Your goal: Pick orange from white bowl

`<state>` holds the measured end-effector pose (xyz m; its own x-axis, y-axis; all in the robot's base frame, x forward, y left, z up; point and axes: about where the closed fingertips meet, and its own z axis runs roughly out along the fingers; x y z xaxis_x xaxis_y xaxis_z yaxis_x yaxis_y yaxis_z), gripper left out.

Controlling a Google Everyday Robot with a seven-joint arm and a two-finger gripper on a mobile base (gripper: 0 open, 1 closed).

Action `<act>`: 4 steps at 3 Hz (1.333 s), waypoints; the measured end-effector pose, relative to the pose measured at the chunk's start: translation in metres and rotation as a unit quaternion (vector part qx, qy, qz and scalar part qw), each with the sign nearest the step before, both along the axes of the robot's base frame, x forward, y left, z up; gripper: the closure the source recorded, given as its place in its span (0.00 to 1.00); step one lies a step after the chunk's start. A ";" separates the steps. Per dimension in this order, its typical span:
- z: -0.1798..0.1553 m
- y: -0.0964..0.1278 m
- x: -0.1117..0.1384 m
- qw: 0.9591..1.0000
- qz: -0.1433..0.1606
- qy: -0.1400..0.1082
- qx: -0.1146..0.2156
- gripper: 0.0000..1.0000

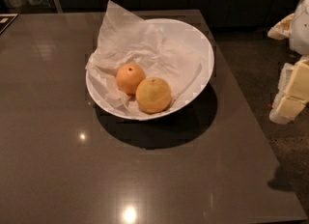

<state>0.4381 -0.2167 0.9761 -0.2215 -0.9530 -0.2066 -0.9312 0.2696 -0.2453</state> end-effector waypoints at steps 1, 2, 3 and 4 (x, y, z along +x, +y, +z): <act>0.003 0.006 -0.001 1.000 -0.004 -0.002 0.000 0.00; 0.011 0.029 -0.001 1.000 -0.010 0.012 0.000 0.00; 0.009 0.058 0.003 0.999 -0.004 0.035 -0.006 0.00; 0.011 0.061 0.006 1.000 -0.004 0.026 -0.002 0.00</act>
Offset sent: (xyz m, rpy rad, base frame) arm -0.0041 0.0588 0.0151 0.0013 0.1093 -0.0514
